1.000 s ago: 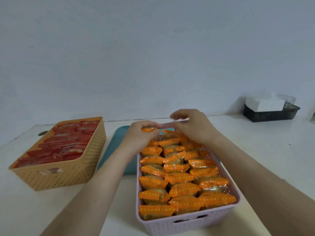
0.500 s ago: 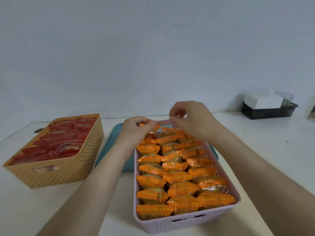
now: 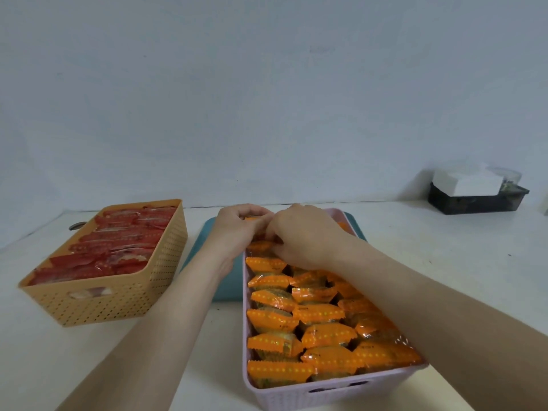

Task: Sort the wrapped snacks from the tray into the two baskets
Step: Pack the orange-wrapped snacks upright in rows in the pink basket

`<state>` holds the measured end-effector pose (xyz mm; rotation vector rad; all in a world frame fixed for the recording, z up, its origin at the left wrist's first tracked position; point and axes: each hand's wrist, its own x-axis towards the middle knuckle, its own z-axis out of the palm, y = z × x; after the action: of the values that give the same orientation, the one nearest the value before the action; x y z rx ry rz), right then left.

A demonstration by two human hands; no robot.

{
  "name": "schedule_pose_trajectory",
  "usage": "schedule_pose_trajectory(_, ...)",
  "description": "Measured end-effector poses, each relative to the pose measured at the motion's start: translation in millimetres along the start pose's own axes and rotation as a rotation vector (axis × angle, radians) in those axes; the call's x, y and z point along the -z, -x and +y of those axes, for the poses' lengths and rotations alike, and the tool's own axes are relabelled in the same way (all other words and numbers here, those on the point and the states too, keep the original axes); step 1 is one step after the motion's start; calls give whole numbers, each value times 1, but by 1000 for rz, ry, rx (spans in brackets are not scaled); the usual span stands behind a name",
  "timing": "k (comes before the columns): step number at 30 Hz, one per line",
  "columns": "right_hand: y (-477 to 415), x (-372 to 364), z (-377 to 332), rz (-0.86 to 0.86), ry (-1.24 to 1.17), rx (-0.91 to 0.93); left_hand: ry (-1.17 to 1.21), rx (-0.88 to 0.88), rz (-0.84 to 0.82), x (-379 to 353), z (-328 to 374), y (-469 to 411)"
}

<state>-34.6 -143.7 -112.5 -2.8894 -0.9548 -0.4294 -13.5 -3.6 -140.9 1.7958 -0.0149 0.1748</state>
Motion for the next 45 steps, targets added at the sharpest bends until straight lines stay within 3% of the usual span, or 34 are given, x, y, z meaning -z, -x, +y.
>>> schedule_pose_trajectory(4, -1, -6, 6, 142, -60, -51, -25, -25, -3, 3, 4, -4)
schedule_pose_trajectory(13, 1, -7, 11, 127, -293, -173, -409, -89, -116, 13, 7, -1)
schedule_pose_trajectory(16, 1, -10, 11, 110, -314, -175, -373, -115, -178, 17, 2, 3)
schedule_pose_trajectory(19, 1, -13, 13, 81, -189, -160, -184, -62, -218, 18, -2, 7)
schedule_pose_trajectory(21, 0, -14, 13, 49, -171, -150, -206, -70, -259, 17, -3, 11)
schedule_pose_trajectory(25, 3, 5, 23, 85, -372, -176, -482, -198, -174, 14, 2, 13)
schedule_pose_trajectory(28, 18, 25, 40, 4, -273, -254, -807, -374, -19, 11, 10, 19)
schedule_pose_trajectory(31, 35, 20, 44, -132, -171, -246, -943, -492, -214, 0, 19, 38)
schedule_pose_trajectory(34, 45, 1, 40, -125, -193, -185, -1210, -503, -414, -12, 17, 47)
schedule_pose_trajectory(37, 52, -7, 38, -168, -103, -202, -1320, -397, -461, -11, 16, 47)
schedule_pose_trajectory(40, 55, -11, 32, -229, -38, -244, -1347, -419, -453, -12, 20, 51)
schedule_pose_trajectory(45, 61, -2, 31, 90, -272, -339, -1234, -439, -408, -7, 19, 64)
